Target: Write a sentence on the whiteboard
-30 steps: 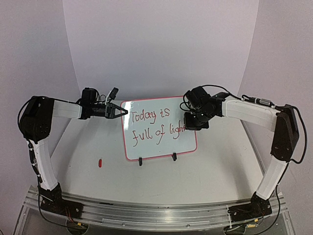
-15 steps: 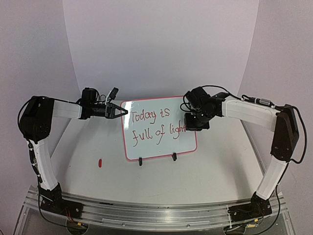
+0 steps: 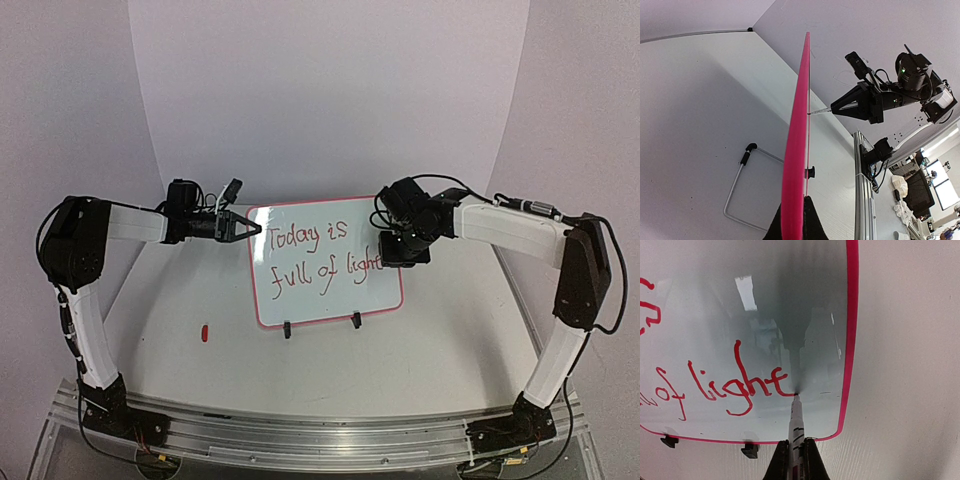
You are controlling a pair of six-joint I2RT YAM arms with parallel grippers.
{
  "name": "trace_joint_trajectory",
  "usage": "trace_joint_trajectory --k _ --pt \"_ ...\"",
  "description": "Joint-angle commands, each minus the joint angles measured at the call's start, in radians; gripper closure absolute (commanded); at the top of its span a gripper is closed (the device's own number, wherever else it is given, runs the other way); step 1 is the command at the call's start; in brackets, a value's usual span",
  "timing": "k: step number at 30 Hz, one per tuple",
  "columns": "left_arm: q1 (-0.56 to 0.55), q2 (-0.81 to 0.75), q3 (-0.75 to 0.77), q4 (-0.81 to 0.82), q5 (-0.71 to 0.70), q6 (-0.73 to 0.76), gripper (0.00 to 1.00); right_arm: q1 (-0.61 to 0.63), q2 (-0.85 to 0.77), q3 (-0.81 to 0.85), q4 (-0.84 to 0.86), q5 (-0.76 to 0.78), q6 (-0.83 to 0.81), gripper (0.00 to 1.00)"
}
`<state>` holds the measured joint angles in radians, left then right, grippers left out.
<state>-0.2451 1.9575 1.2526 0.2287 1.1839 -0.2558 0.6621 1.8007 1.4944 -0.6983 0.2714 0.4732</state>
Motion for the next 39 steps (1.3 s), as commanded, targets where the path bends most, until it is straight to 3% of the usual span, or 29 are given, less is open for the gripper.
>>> trace_joint_trajectory --k 1,14,39 --pt "-0.015 0.027 -0.021 -0.009 -0.139 0.127 1.0 -0.006 0.013 0.039 0.013 0.035 -0.014 1.0" --pt "-0.015 0.026 -0.021 -0.006 -0.14 0.125 1.0 -0.006 -0.06 0.034 -0.029 -0.046 -0.071 1.0" --pt "-0.015 0.023 -0.018 -0.012 -0.142 0.128 1.0 -0.021 -0.052 0.013 -0.053 0.026 -0.047 1.0"
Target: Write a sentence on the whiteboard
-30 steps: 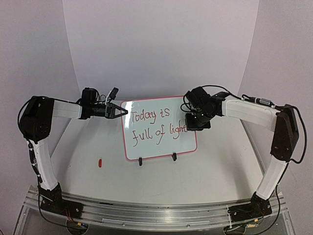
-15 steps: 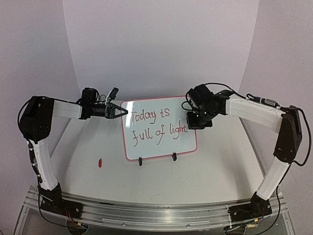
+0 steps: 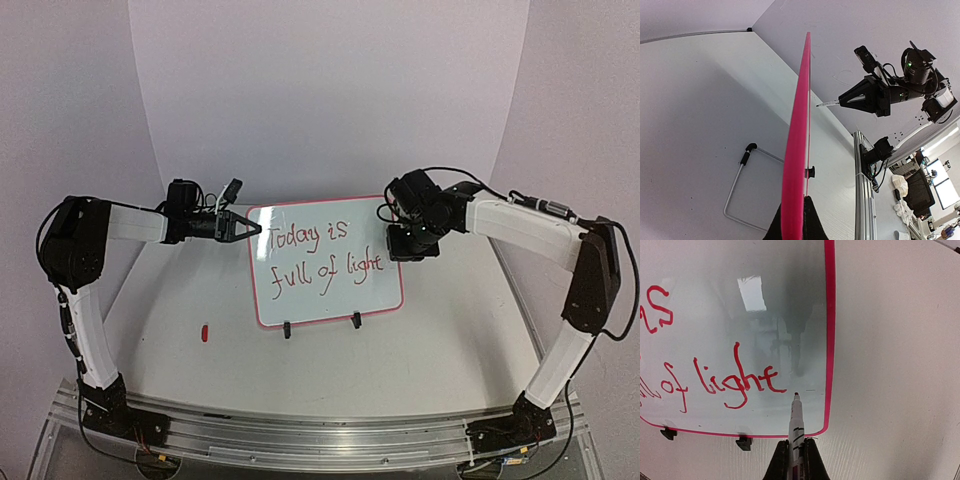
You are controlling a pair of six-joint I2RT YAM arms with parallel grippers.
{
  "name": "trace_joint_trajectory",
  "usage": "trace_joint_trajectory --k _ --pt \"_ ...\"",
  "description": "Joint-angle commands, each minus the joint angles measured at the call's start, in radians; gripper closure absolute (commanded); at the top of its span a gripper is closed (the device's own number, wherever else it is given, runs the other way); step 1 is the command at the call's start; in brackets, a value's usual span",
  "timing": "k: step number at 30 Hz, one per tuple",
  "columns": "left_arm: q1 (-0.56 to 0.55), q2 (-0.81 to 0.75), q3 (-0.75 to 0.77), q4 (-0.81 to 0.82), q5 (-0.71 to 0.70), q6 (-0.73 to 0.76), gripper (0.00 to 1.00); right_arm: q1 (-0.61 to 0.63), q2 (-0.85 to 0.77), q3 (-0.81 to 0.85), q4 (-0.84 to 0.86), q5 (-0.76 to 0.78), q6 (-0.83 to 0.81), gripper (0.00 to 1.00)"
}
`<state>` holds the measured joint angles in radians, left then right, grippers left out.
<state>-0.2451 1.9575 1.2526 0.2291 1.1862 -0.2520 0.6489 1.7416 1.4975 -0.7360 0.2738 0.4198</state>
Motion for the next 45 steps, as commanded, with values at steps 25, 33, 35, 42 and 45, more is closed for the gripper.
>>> trace_joint_trajectory --k 25,33,35,42,45 --pt "-0.016 0.023 -0.015 -0.015 -0.146 0.126 1.0 -0.009 0.06 0.047 -0.014 -0.01 0.003 1.0" --pt "-0.016 0.022 -0.016 -0.016 -0.144 0.129 1.0 -0.009 0.061 0.047 -0.01 0.007 0.007 1.0" --pt "-0.017 0.022 -0.016 -0.016 -0.144 0.129 1.0 -0.009 0.063 0.046 -0.009 0.006 0.007 1.0" --pt "-0.017 0.022 -0.015 -0.017 -0.144 0.129 1.0 -0.009 0.064 0.047 -0.007 0.01 0.008 1.0" --pt "-0.016 0.021 -0.015 -0.017 -0.147 0.129 1.0 -0.009 0.06 0.046 -0.008 0.006 0.006 1.0"
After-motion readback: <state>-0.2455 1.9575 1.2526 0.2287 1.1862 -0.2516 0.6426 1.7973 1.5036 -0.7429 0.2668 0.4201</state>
